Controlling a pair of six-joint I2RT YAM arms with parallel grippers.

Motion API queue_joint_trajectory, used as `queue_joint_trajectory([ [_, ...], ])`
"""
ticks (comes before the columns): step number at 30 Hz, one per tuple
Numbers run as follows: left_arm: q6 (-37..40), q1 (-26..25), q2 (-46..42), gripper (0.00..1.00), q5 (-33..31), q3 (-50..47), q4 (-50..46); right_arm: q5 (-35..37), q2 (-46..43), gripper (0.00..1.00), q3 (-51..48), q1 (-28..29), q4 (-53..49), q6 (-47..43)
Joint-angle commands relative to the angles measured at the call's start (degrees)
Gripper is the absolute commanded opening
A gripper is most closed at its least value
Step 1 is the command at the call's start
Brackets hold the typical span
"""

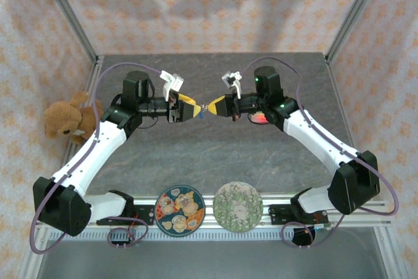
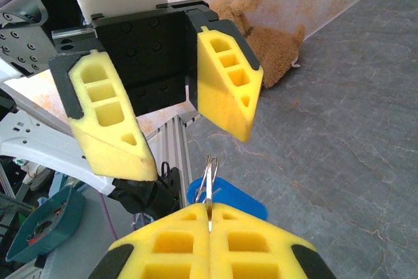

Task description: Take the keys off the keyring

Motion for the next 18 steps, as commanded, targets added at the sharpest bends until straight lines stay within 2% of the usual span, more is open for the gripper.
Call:
queue_joint_trajectory([
  [1,-0.3,-0.9,0.5,0.52,1.8,2.3,-0.4,-2.0,0.0,0.00,2.4,0.5,-0.3,-1.6],
  [6,0.1,-1.3,1.1,0.51,2.0,2.7,-1.2,-2.3,0.0,0.00,3.1,0.9,-1.5,-2.5],
  [11,0.1,-1.4,0.8,0.45,1.9,2.8,-1.1,-2.2,0.1,0.00,3.4,1.1,-2.2,-2.9],
  [14,0.1,-1.4,0.7,0.36,2.2,2.9,-1.0,-2.4,0.3,0.00,3.5,1.1,-2.3,-3.0],
  [18,0.1,-1.4,0.7,0.18,2.7,3.0,-1.0,-2.3,0.5,0.00,3.7,1.1,-3.1,-3.6],
])
